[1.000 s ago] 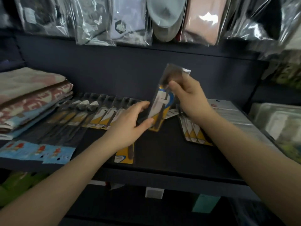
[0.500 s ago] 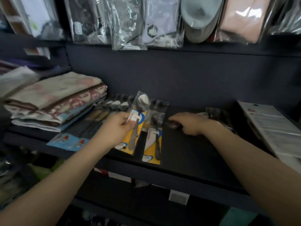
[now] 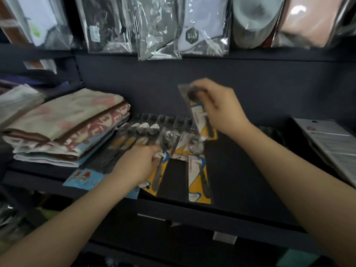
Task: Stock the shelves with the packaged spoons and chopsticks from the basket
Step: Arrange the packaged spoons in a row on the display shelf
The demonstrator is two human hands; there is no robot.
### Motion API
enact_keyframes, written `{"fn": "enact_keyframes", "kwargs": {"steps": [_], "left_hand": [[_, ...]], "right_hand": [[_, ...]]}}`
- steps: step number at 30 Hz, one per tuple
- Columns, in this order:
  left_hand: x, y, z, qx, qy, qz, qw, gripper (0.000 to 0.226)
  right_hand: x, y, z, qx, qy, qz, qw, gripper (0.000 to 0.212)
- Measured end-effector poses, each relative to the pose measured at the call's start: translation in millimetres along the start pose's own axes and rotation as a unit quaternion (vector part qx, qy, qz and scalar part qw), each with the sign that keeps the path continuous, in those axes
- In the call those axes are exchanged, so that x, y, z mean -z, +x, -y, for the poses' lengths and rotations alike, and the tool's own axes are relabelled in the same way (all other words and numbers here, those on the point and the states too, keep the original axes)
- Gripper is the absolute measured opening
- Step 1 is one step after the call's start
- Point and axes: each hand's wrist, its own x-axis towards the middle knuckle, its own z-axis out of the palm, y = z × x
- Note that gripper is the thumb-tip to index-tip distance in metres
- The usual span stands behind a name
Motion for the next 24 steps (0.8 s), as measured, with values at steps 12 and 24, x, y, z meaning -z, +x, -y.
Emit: {"fn": "enact_keyframes", "kwargs": {"steps": [12, 24], "left_hand": [[-2, 7, 34, -0.081, -0.054, 0.018, 0.995, 0.030], [-2, 0, 39, -0.211, -0.043, 0.211, 0.953, 0.066]], "right_hand": [[-89, -11, -23, -0.470, 0.154, 0.108, 0.862, 0.019], [-53, -21, -39, -0.359, -0.130, 0.273, 0.883, 0.032]]}}
